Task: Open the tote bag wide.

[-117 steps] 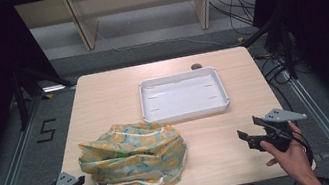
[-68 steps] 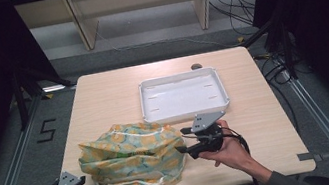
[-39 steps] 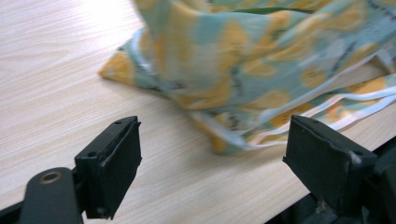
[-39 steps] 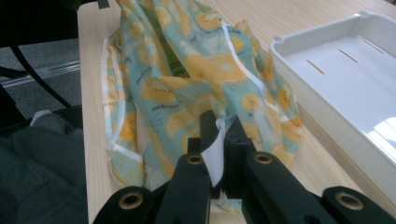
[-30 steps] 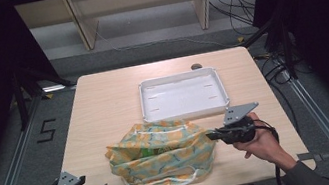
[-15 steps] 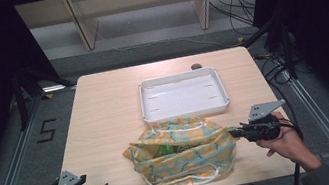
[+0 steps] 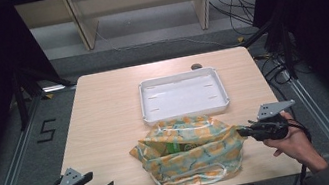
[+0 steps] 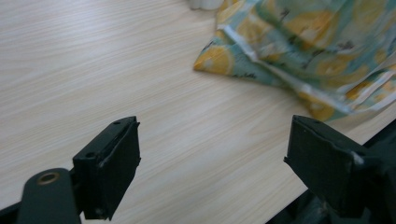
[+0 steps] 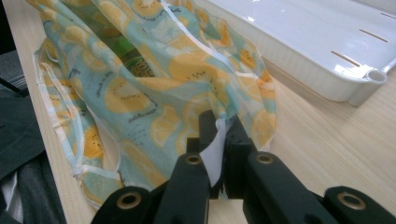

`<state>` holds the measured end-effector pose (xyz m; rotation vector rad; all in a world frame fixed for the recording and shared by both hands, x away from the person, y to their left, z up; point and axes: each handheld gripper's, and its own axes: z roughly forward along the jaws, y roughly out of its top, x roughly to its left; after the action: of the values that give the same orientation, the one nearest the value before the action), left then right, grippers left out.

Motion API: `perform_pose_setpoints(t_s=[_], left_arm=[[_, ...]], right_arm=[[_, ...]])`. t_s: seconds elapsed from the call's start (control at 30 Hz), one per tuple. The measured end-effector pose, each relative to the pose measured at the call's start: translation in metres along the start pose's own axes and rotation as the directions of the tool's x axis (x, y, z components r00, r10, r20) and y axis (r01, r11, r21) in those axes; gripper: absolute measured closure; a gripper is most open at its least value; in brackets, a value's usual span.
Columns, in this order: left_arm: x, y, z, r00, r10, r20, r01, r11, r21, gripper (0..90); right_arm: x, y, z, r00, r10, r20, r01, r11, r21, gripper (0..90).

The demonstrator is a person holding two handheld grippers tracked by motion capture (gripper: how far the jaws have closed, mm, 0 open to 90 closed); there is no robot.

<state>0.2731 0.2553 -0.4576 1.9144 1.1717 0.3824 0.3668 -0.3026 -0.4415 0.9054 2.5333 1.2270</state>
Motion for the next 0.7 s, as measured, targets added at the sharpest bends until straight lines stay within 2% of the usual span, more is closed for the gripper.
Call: perform_pose_setpoints(t_s=[0.07,0.13,0.17,0.2,0.23,0.27,0.3,0.33,0.37,0.43,0.47,0.5,0.57,0.6,0.63,0.67,0.7], left_arm=[[-0.008,0.006,0.005,0.9991,-0.012,0.04,0.013,0.9997,-0.023,16.4],[-0.018,0.013,0.009,0.9958,0.002,0.091,0.001,0.9994,-0.035,16.0],[-0.023,0.016,0.011,0.9941,0.014,0.107,-0.01,0.9992,-0.038,16.0],[-0.03,0.019,0.015,0.9904,0.037,0.133,-0.03,0.9981,-0.053,16.0],[-0.037,0.023,0.018,0.9866,0.062,0.15,-0.056,0.9973,-0.048,16.2],[-0.046,0.028,0.021,0.9797,0.081,0.183,-0.074,0.9961,-0.049,16.8],[-0.05,0.032,0.024,0.9702,0.085,0.227,-0.075,0.9958,-0.052,16.8],[-0.059,0.038,0.029,0.9572,0.063,0.282,-0.048,0.997,-0.061,16.8],[-0.065,0.042,0.031,0.9509,0.076,0.3,-0.062,0.9965,-0.055,17.0],[-0.08,0.052,0.04,0.9422,0.136,0.306,-0.126,0.9906,-0.055,17.7],[-0.089,0.056,0.045,0.9411,0.154,0.301,-0.142,0.988,-0.062,17.7],[-0.091,0.059,0.048,0.9335,0.18,0.31,-0.17,0.9837,-0.058,17.7],[-0.101,0.064,0.054,0.9294,0.224,0.293,-0.215,0.9745,-0.064,15.1],[-0.104,0.065,0.057,0.9241,0.266,0.274,-0.256,0.964,-0.073,15.6],[-0.107,0.067,0.058,0.9183,0.29,0.269,-0.286,0.9565,-0.055,16.0],[-0.11,0.068,0.061,0.9163,0.3,0.265,-0.294,0.9537,-0.063,16.0],[-0.113,0.069,0.063,0.9142,0.302,0.27,-0.297,0.953,-0.062,16.0]], right_arm=[[-0.002,0.0,0.0,0.9997,-0.024,0.003,0.024,1.0,0.006,89.0],[-0.002,0.0,0.001,0.9998,-0.017,0.008,0.017,1.0,0.0,86.1],[-0.002,0.0,0.001,0.9998,-0.017,0.008,0.017,1.0,0.0,86.1],[-0.002,0.0,0.001,0.9999,-0.015,0.005,0.015,1.0,0.003,84.0],[-0.002,0.0,0.001,0.9999,-0.014,0.002,0.014,1.0,0.007,81.0],[-0.001,0.0,0.001,0.9997,-0.021,0.014,0.021,1.0,0.0,75.2],[-0.001,0.0,0.001,0.9997,-0.021,0.014,0.021,1.0,0.0,75.2],[0.001,0.0,0.0,0.9998,-0.018,0.01,0.018,1.0,-0.002,73.1],[0.003,0.002,0.0,0.9997,-0.023,0.013,0.023,1.0,-0.013,67.8],[0.006,0.006,-0.001,0.9994,-0.032,0.009,0.032,0.999,-0.037,61.1],[0.011,0.01,-0.001,0.999,-0.043,-0.006,0.043,0.997,-0.066,55.6],[0.011,0.01,-0.001,0.999,-0.043,-0.006,0.043,0.997,-0.066,55.6],[0.015,0.012,-0.002,0.9994,-0.031,-0.017,0.03,0.996,-0.087,52.6],[0.015,0.013,-0.002,0.9985,-0.049,-0.025,0.046,0.994,-0.099,52.2],[0.017,0.013,-0.001,0.9986,-0.045,-0.028,0.042,0.994,-0.102,51.9],[0.02,0.015,0.0,0.9987,-0.038,-0.033,0.034,0.994,-0.1,51.2],[0.02,0.016,0.002,0.998,-0.059,-0.024,0.056,0.992,-0.113,50.7]])
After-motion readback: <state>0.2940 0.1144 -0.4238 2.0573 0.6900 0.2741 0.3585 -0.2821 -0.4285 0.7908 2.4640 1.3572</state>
